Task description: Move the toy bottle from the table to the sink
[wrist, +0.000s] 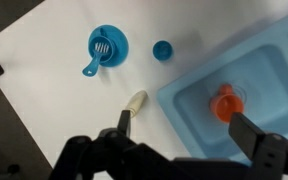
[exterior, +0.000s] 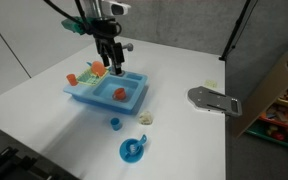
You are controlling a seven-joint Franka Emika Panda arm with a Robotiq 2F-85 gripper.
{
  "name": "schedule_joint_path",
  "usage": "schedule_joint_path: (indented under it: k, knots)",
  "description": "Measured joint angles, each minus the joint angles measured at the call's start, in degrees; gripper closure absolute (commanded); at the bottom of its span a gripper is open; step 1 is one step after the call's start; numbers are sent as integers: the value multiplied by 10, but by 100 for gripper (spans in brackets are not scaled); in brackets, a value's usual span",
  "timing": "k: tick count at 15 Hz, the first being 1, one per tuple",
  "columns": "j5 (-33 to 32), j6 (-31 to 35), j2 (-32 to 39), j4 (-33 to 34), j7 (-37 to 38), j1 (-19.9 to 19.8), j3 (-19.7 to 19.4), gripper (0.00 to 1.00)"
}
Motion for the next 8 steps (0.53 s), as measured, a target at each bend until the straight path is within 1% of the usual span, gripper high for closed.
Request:
schedule_joint_path:
  k: [3, 8]
  knots:
    - [16, 1, 44, 28, 24, -12, -20, 0]
    - [79, 1, 127, 85, 38, -33, -43, 0]
